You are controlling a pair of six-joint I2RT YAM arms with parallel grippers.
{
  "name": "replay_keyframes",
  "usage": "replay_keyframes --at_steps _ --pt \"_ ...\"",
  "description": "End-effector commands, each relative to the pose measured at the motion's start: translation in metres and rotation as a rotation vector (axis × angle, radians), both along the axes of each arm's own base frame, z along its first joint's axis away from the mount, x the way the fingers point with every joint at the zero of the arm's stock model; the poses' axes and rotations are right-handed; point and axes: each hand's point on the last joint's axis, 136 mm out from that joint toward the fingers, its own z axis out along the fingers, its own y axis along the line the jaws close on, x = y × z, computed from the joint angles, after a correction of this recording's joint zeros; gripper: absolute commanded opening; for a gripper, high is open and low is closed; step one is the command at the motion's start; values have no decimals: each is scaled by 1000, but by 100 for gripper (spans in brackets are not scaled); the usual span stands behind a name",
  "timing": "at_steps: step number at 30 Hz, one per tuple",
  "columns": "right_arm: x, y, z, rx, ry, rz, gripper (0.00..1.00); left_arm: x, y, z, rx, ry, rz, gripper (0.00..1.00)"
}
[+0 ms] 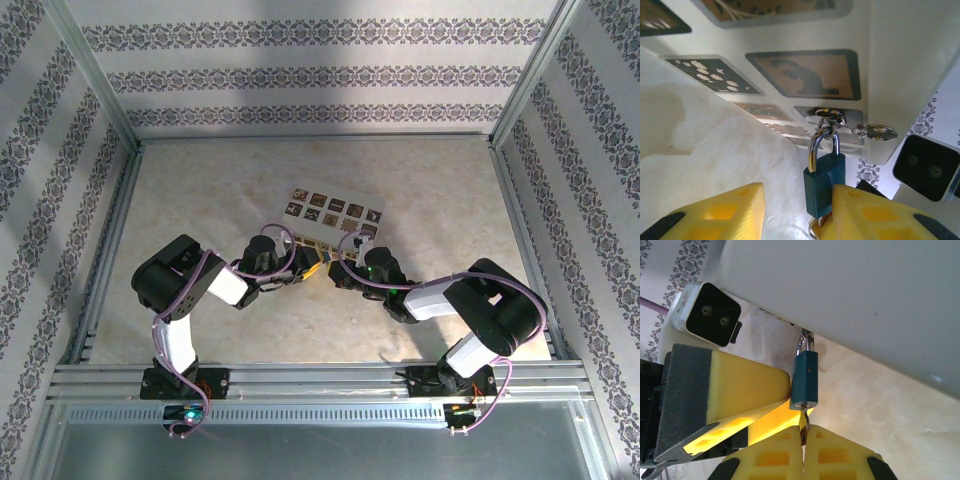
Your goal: Unlock a padlock with a key
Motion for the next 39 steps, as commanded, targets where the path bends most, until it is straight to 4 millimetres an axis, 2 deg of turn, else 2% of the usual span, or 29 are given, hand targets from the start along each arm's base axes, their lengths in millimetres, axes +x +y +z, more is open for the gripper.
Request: replay_keyframes --at_steps 1,8,20,26,29,33,36,39 --pt "3 13 23 62 -41 29 0 10 -11 18 -62 -47 19 39" --pt "4 13 23 73 -29 20 0 15 -15 23 -76 -51 36 38" --pt "3 16 30 122 -4 14 0 19 -21 27 -96 -50 60 21" --pt "0 1 32 97 -29 -29 17 18 -19 28 -90 -55 73 5" --pt "-3 -11 37 39 -64 -48 26 17 -18 33 -91 -63 77 4" --pt "-18 -39 33 -168 -113 -33 35 15 -18 38 -91 -63 81 4" --pt "-30 -54 51 -330 -254 35 41 13 -18 42 -96 -52 86 4" --pt "-41 -59 78 -456 -453 116 47 11 -18 45 -93 -38 92 4"
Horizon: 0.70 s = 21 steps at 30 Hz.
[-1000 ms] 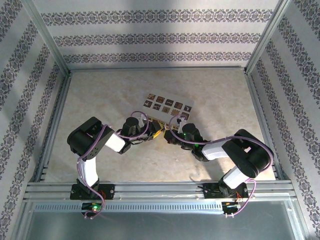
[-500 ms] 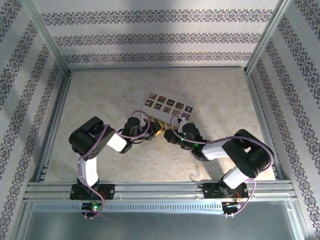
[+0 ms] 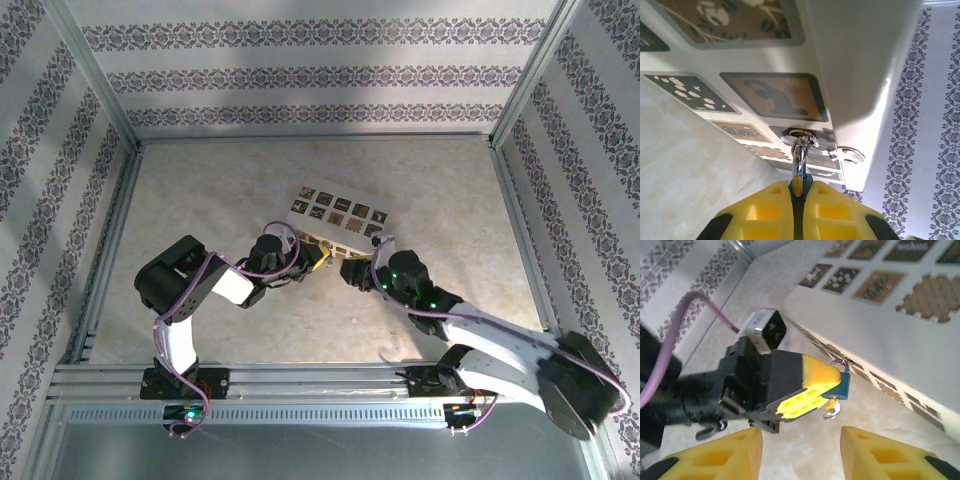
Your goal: Unlock a padlock with a key
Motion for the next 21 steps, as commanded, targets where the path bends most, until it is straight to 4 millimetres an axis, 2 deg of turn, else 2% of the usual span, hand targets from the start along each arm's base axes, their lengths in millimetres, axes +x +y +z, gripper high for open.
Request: replay_keyframes --at_steps 1,3,6,10,14,18,21 --pt "-15 -15 -1 -335 -205 101 51 -3 -5 29 -40 -47 0 3" --pt "-22 -12 10 -442 -343 157 56 -4 -3 30 -35 -33 6 2" --pt "-29 -4 14 -603 -507 248 57 -6 1 31 -37 -13 24 0" --pt "-30 6 4 -792 -650 354 60 -8 3 36 -37 0 30 0" --pt "-27 17 -9 -952 -766 450 70 -10 3 41 -38 6 30 0" --pt "-16 23 -18 -1066 -825 481 71 -12 3 43 -36 12 30 0" --pt "-9 28 -22 -1107 -853 495 67 -12 2 43 -40 20 30 0"
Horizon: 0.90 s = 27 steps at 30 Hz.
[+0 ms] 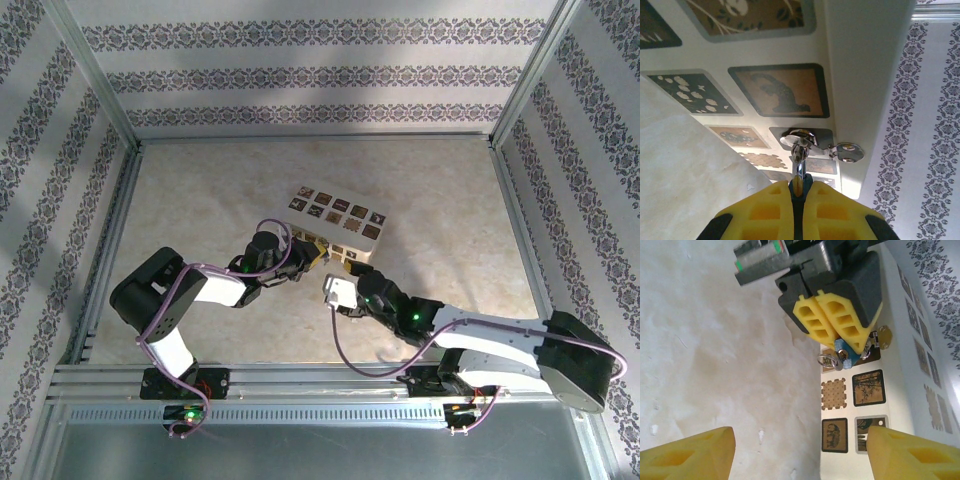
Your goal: Unlock a padlock with a key
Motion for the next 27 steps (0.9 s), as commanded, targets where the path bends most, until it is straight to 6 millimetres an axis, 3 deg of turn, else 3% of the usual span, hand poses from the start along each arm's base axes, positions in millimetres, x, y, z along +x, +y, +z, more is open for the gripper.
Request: replay_keyframes --at_steps 1,12,27 --pt "19 12 24 -33 -140 31 65 -4 -7 21 -43 -37 -12 0" --pt "40 28 15 -1 -60 110 42 -4 -11 22 -47 -28 -21 0" --pt "44 37 -3 -15 -11 134 33 -3 -11 21 -41 -20 -25 0"
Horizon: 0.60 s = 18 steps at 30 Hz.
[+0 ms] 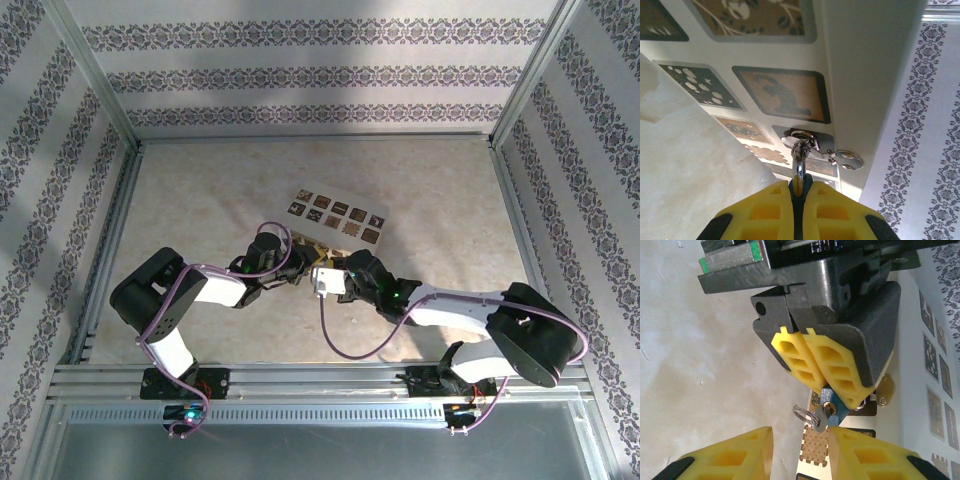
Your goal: Unlock a padlock with a key
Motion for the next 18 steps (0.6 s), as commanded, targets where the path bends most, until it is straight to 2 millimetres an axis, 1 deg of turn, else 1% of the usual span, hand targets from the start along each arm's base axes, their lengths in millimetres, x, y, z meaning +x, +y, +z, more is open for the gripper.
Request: replay_keyframes --at_steps 1,10,15,18 --pt "8 11 13 50 -19 9 32 2 -12 32 -60 -76 -22 0" --pt "14 13 7 42 -26 -8 25 2 -12 32 -61 -74 -23 0" --pt "20 11 4 44 -40 -40 18 2 -12 32 -61 -75 -23 0" --pt "23 10 3 48 -52 -55 16 2 -12 33 -65 -76 -23 0"
